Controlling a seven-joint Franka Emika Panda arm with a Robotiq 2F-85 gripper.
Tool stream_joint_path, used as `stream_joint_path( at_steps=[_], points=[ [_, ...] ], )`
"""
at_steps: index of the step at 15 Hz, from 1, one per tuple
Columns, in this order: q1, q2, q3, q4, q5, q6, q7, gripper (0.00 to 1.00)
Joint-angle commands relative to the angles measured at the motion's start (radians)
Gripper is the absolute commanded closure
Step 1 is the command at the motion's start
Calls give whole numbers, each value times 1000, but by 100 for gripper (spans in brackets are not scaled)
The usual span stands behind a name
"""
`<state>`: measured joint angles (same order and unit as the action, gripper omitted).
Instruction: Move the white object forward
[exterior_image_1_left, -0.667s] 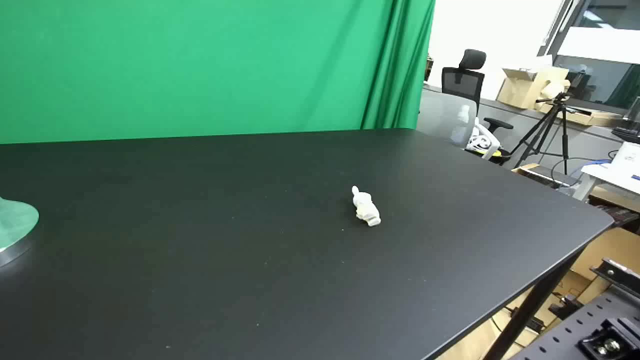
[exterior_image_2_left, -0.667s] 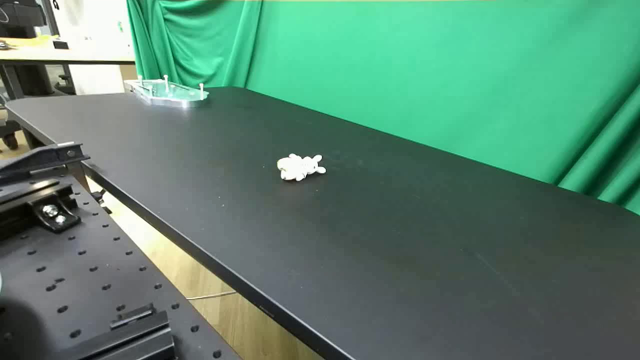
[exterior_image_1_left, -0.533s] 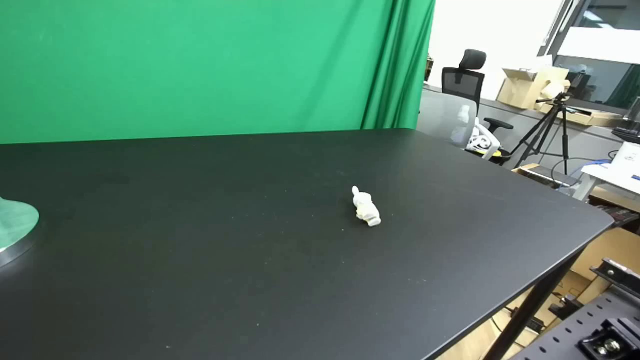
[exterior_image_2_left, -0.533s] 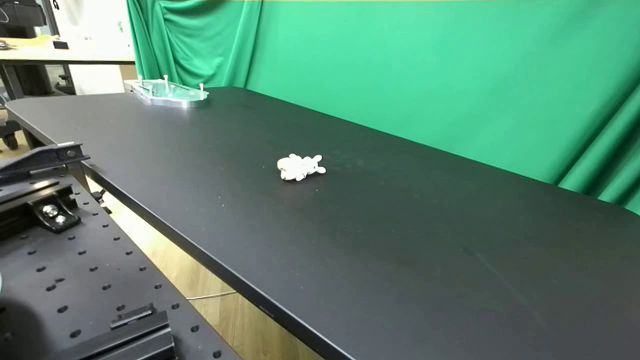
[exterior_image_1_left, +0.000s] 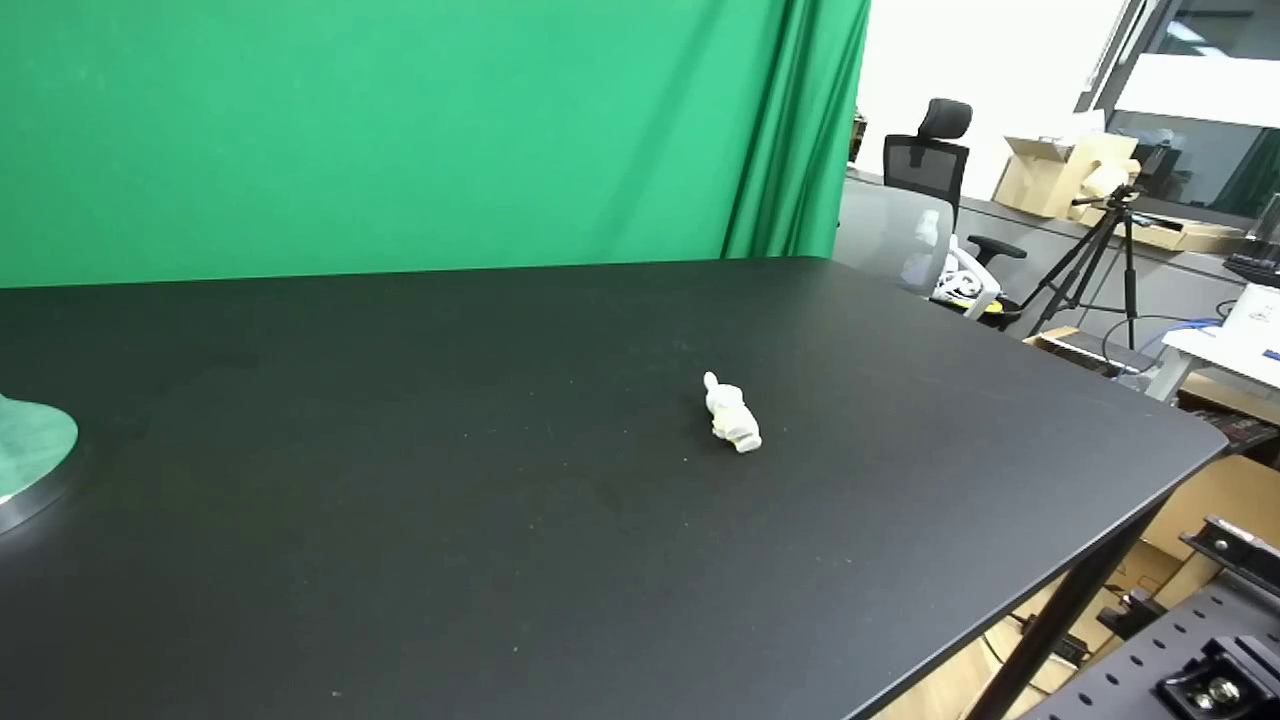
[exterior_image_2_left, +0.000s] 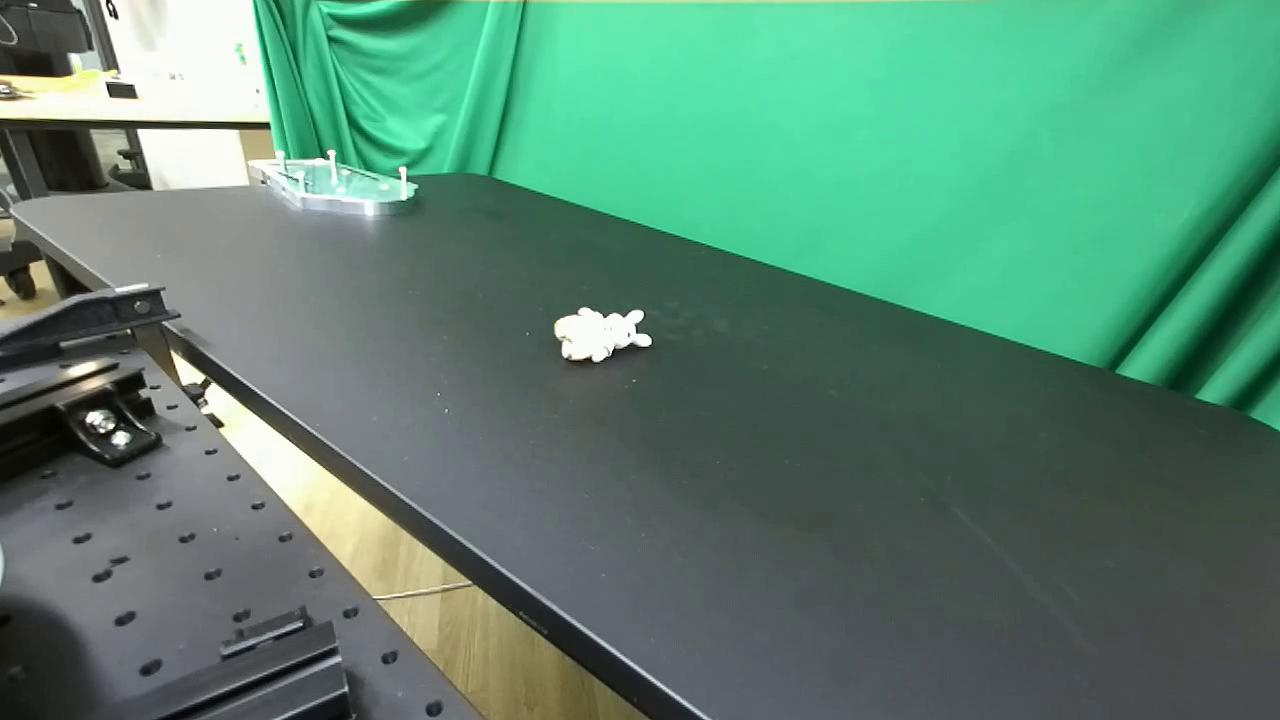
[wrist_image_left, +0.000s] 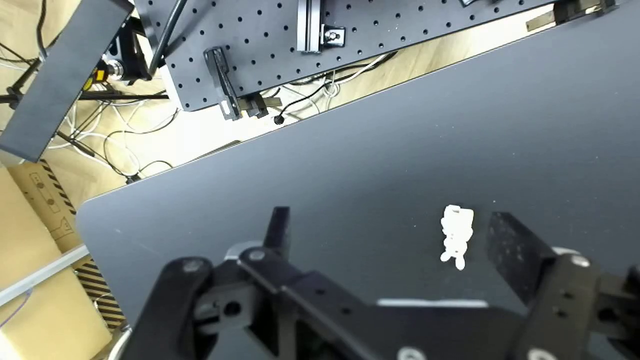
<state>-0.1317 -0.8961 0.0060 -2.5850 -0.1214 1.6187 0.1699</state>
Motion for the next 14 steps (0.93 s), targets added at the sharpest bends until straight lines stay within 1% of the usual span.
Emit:
stream_joint_path(
  at_steps=[1,3,5,7,10,12,14],
  points=[
    [6,1,-4,2,-3,-2,3,0],
    [1,12,-8,1,-1,12,10,0],
    [-4,70,-31,3,6,64,3,0],
    [-12,140,-46,-5,-3,162,4,0],
    [-5,278,-61,-13,-2,348,-14,0],
    [-2,368,-51,-16,-7,479,-13,0],
    [7,457,-37,-15,-4,584,-13,0]
  ],
)
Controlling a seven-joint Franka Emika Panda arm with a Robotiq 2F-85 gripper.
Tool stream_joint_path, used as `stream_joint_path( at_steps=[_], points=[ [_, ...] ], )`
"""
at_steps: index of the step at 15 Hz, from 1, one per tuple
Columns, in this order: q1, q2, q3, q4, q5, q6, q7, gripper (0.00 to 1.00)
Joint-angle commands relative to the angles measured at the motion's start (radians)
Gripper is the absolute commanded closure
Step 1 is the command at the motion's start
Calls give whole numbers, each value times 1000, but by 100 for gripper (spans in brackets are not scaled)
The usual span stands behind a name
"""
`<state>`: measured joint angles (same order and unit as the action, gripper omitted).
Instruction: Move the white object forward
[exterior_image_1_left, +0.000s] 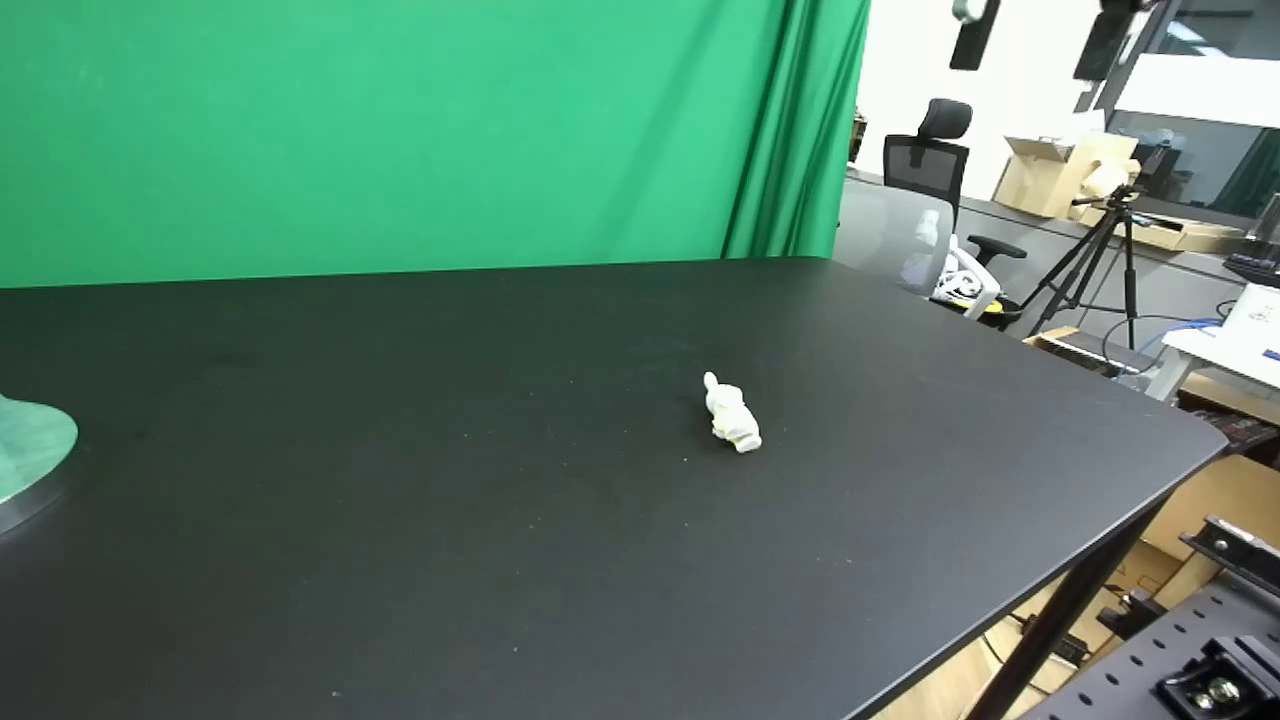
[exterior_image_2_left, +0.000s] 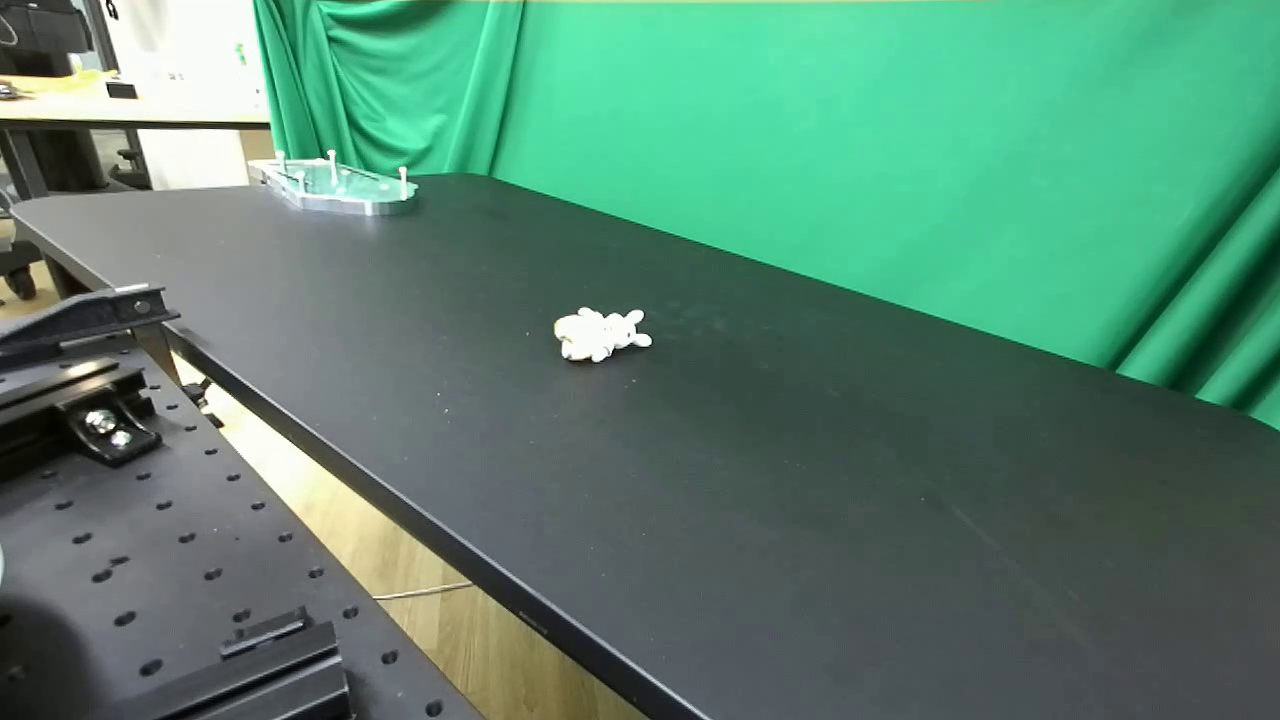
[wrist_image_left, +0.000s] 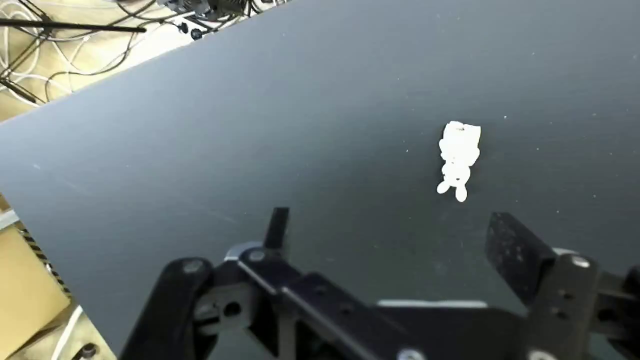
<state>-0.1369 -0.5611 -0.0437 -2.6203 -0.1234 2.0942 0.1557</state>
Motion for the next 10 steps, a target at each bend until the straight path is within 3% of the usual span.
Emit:
stream_joint_path(
  at_steps=[1,7,10],
  points=[
    [17,164,20,17,-2,160,4,0],
    [38,344,72,-10,-12,398,80,0],
    [48,360,66,-9,-1,405,49,0]
  ],
)
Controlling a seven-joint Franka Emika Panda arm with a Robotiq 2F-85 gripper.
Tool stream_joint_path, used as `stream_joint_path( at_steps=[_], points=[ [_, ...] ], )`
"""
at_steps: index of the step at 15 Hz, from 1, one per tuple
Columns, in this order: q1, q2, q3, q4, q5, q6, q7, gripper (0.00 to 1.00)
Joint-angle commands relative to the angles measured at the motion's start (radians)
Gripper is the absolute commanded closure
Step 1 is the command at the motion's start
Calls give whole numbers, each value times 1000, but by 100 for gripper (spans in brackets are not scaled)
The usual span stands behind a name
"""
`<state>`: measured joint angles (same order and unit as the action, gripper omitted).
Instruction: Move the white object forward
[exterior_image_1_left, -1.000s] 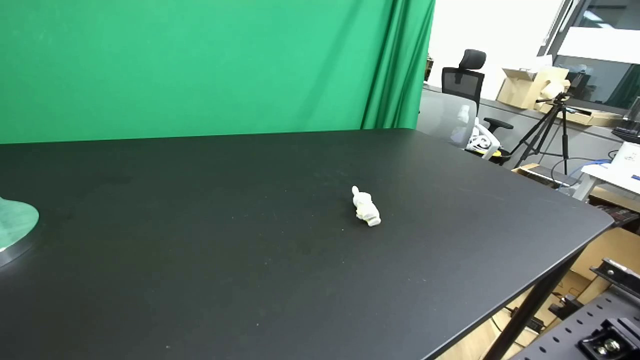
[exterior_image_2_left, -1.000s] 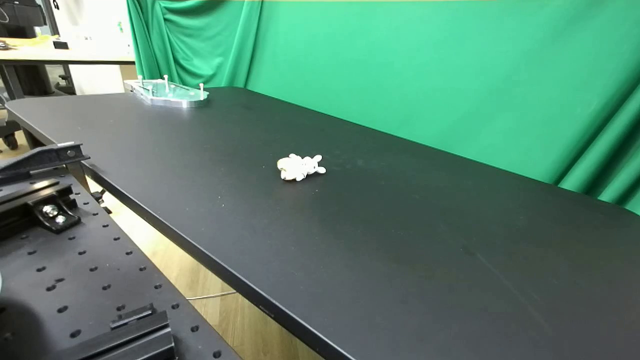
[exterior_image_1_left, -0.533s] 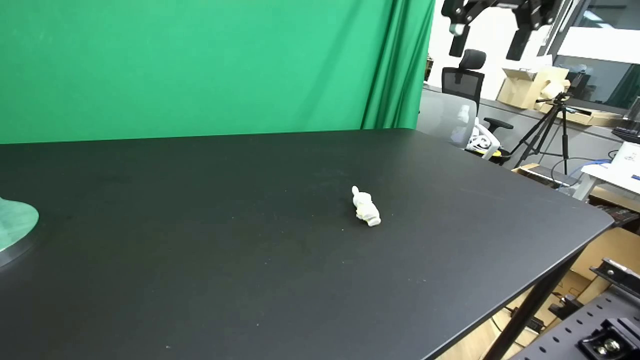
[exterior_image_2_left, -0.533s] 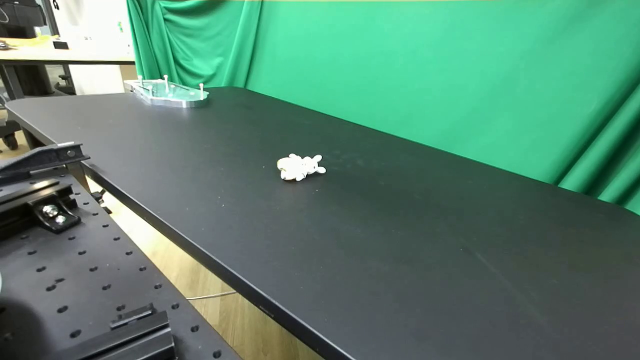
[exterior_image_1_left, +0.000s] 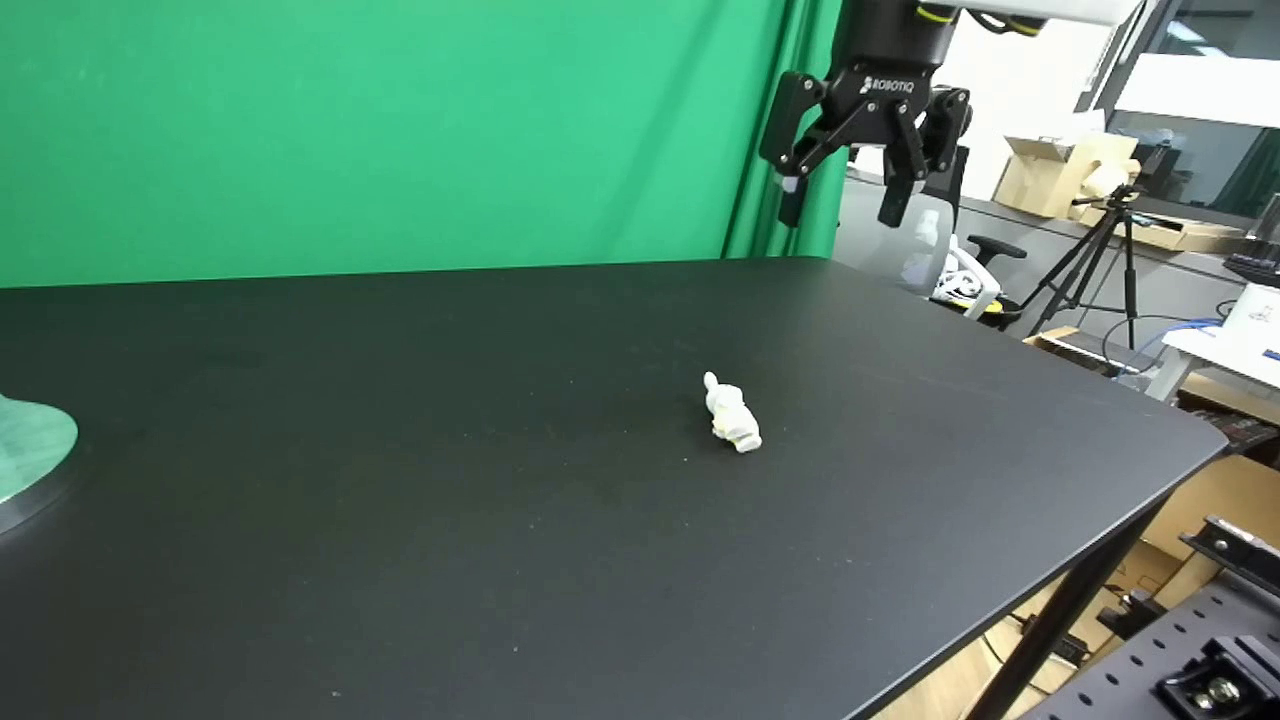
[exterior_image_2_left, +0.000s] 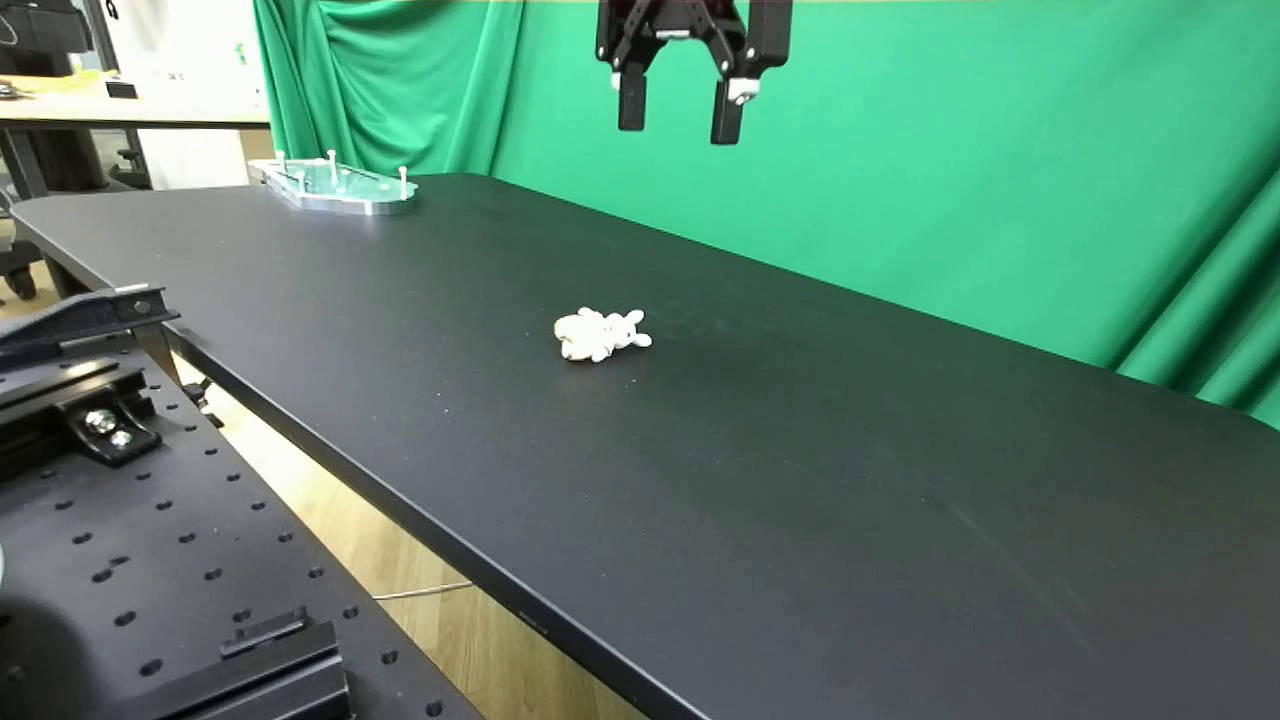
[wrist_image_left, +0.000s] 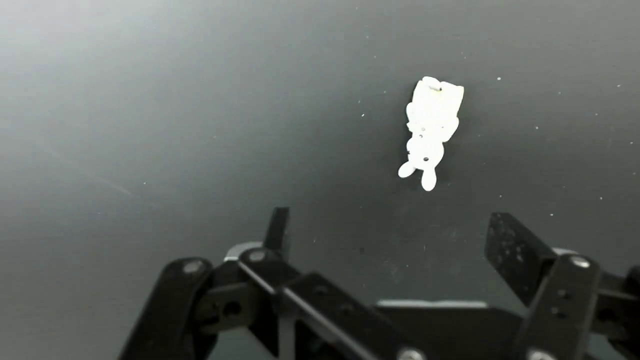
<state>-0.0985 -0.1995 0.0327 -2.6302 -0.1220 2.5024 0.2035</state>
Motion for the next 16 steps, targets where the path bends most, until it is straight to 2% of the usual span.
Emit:
stream_joint_path(
  at_steps=[1,4,6,10,16],
  points=[
    [15,14,-7,1,-2,8,10,0],
    [19,24,-6,1,-2,14,14,0],
    [9,18,8,-14,-56,25,62,0],
    [14,169,-7,46,-50,41,42,0],
    [44,403,-31,144,-26,144,3,0]
  ],
)
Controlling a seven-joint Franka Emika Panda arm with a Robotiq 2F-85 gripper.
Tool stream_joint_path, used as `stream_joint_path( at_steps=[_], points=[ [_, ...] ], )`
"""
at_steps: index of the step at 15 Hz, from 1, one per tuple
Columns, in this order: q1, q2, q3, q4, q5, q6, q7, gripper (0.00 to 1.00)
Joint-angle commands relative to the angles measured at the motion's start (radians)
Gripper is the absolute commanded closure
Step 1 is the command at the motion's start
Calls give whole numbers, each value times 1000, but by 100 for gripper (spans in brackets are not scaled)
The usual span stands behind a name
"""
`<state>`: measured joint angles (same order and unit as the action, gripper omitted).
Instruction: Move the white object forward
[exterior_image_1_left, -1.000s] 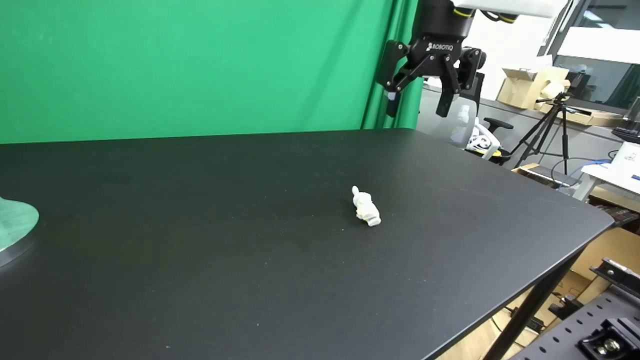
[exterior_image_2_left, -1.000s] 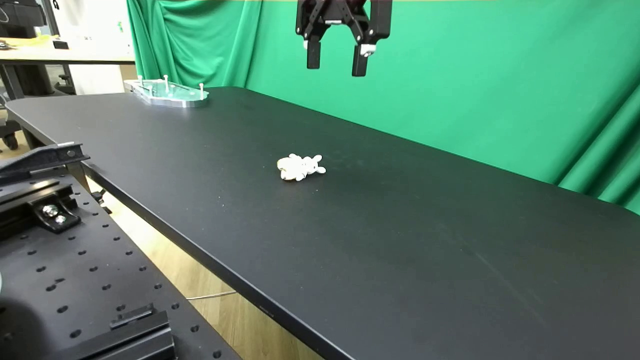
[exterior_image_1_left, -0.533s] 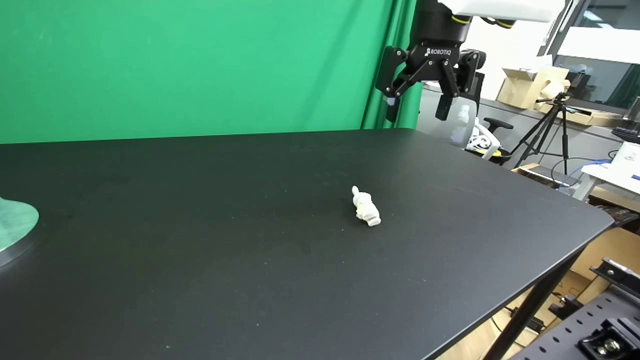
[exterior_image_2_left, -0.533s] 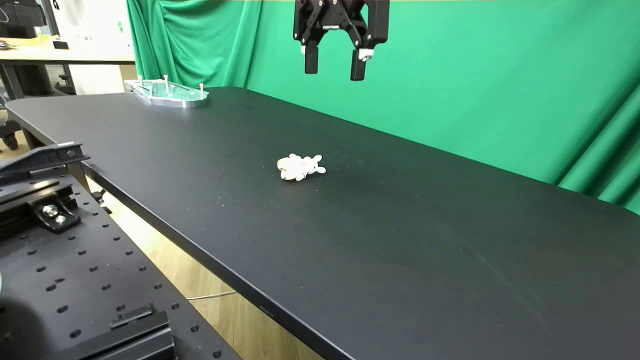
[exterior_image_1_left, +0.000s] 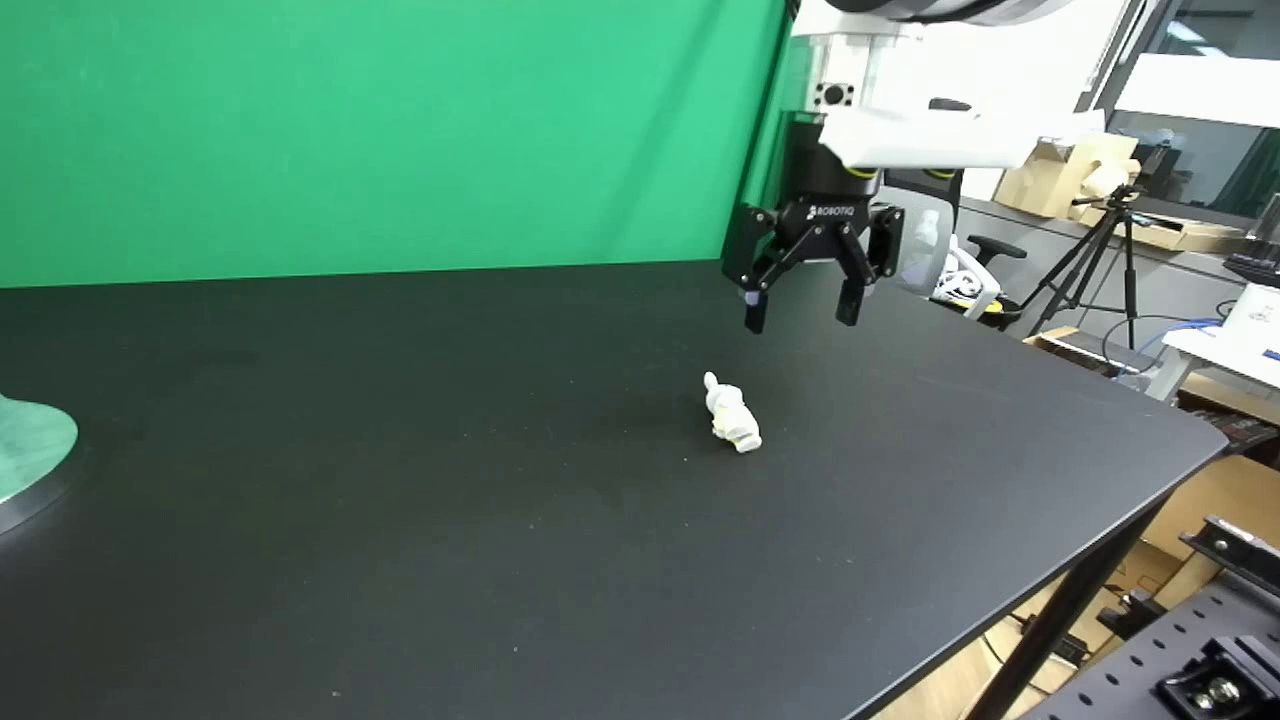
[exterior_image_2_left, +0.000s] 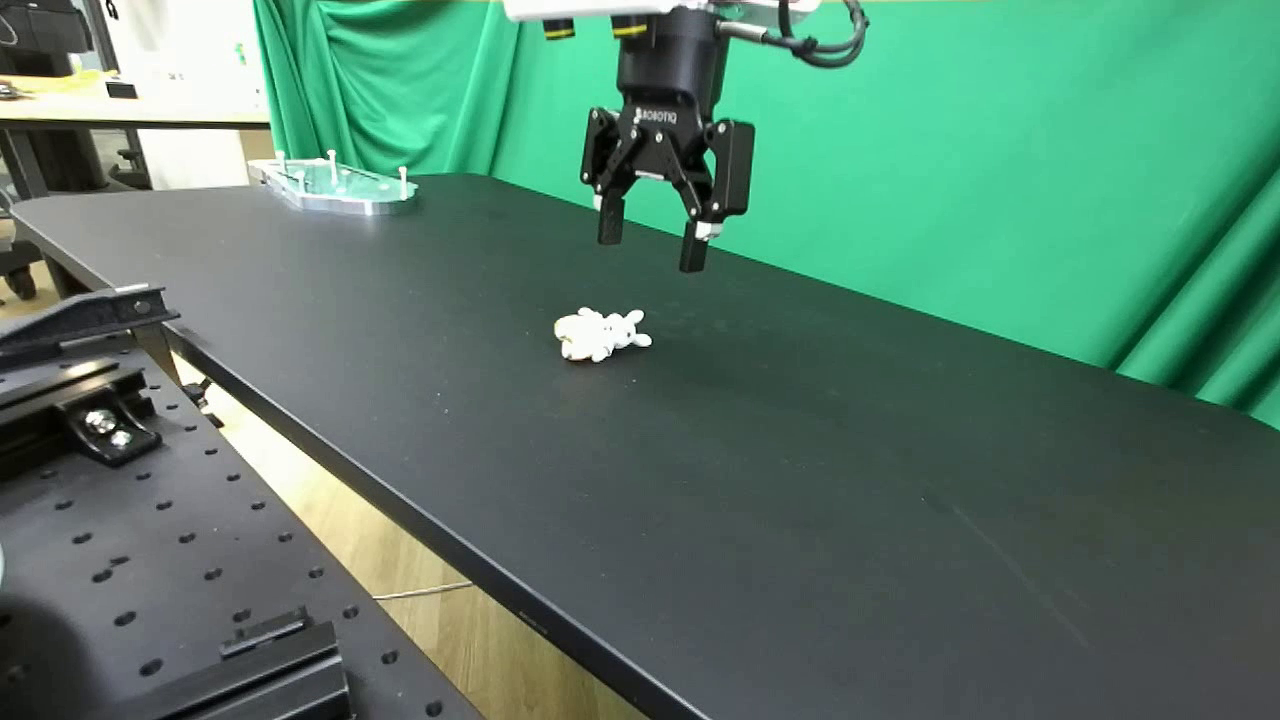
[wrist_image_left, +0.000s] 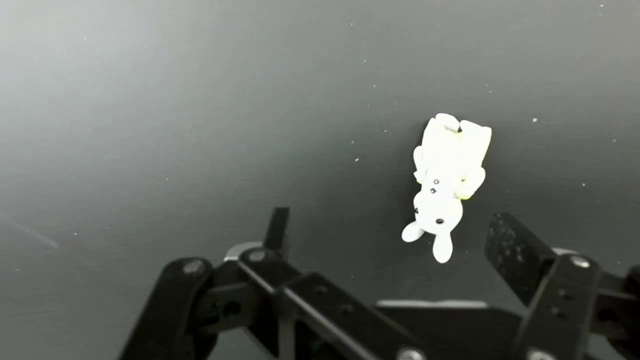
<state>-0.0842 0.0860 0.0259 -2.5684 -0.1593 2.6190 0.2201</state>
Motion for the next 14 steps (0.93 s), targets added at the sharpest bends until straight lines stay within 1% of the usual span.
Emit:
stream_joint_path(
  at_steps=[1,4,7,8,9,12,14],
  points=[
    [37,152,-25,103,25,40,-27,0],
    [63,234,-16,156,66,61,-59,0],
    [91,293,-9,202,96,53,-76,0],
    [93,308,-3,213,112,46,-88,9],
    [96,320,-1,221,128,43,-92,25],
    [97,337,6,231,165,39,-112,49],
    [95,338,10,233,180,38,-123,62]
  ],
)
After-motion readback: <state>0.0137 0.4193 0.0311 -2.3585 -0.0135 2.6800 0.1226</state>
